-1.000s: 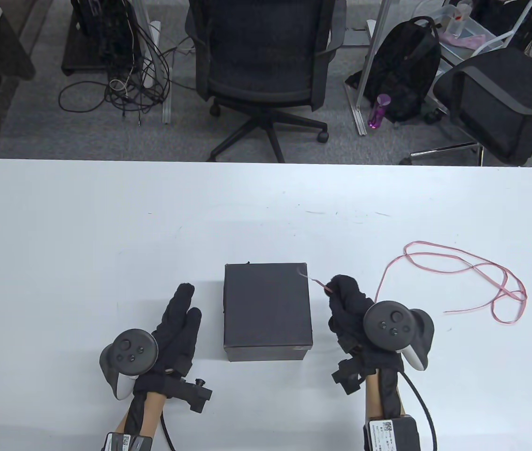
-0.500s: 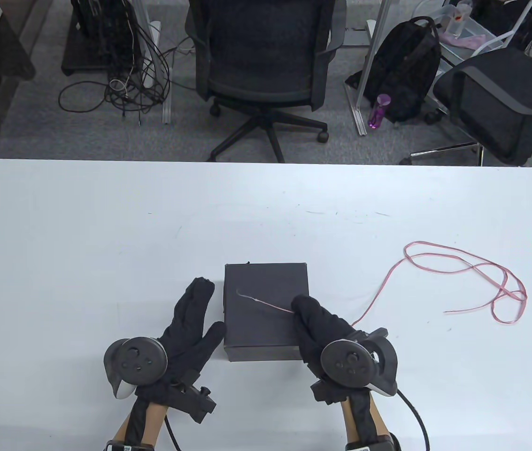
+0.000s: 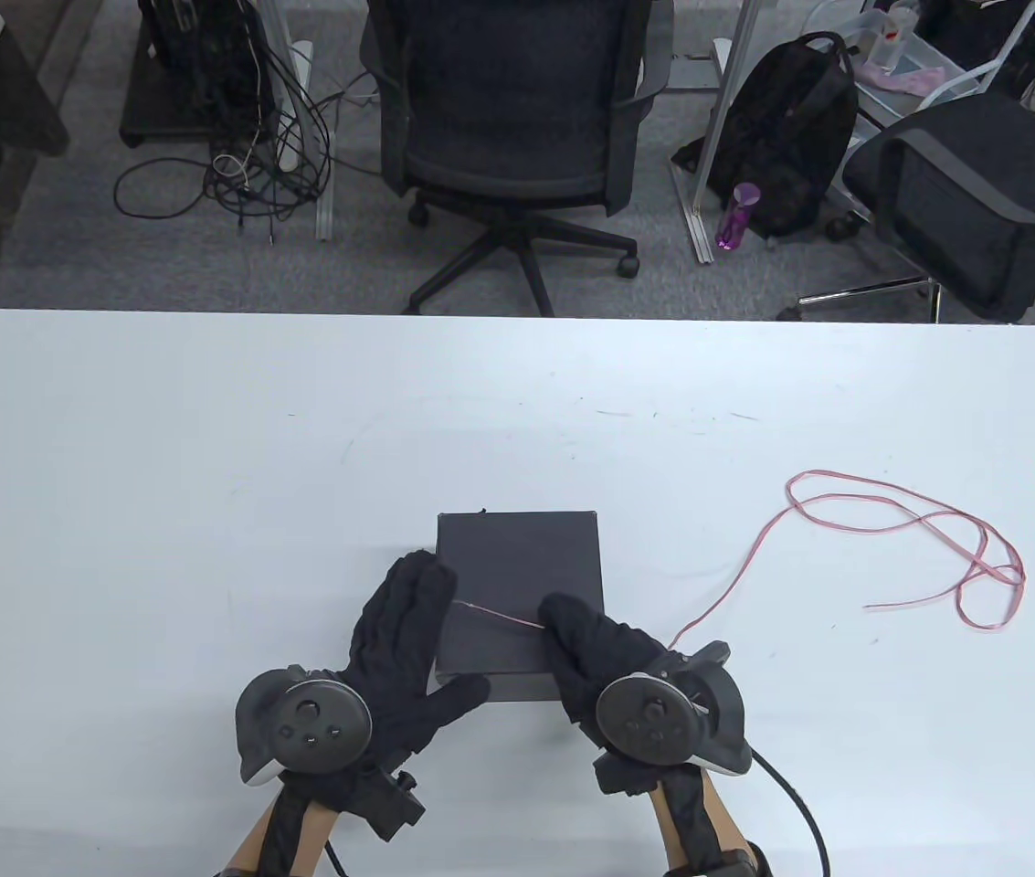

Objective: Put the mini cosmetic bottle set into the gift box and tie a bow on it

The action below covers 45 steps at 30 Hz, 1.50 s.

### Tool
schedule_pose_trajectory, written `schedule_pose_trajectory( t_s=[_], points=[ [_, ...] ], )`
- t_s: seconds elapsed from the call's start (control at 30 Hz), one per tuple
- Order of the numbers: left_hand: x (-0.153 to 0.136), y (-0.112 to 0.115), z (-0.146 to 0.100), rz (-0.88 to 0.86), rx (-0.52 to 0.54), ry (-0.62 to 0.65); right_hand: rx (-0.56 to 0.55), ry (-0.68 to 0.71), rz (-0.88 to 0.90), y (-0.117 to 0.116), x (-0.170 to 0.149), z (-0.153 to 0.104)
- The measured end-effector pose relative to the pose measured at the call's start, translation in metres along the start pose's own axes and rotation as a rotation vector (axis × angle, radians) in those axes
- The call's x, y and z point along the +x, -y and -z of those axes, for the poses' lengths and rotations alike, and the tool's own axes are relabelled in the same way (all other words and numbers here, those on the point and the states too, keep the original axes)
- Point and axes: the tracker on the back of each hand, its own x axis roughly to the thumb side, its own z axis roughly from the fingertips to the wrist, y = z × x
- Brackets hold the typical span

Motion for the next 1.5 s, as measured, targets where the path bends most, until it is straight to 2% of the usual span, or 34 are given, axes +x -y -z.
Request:
schedule_pose_trajectory(
  t_s=[0.37,0.8,0.9,1.13,1.3,1.5],
  points=[
    [0.002,0.005,0.000,0.053,0.010,-0.023,0.045,0.102,0.049,-0.001,0.015,-0.001],
    [-0.001,0.001,-0.002,0.111,0.153,-0.012,0.141,0.128,0.089,-0.002,0.011,0.001],
    [-0.013,-0.004,-0.003,0.064,0.192,-0.063,0.136,0.110,0.023,0.004,0.005,0.000],
    [-0.051,-0.019,-0.010,0.044,0.291,-0.247,0.064,-0.018,0.014,0.016,-0.025,-0.003],
    [-0.083,-0.024,-0.018,0.143,0.312,-0.414,-0.008,-0.145,0.039,0.019,-0.057,-0.010],
    [-0.123,-0.022,-0.033,0.320,0.251,-0.613,-0.011,-0.260,0.167,0.012,-0.092,-0.017]
  ],
)
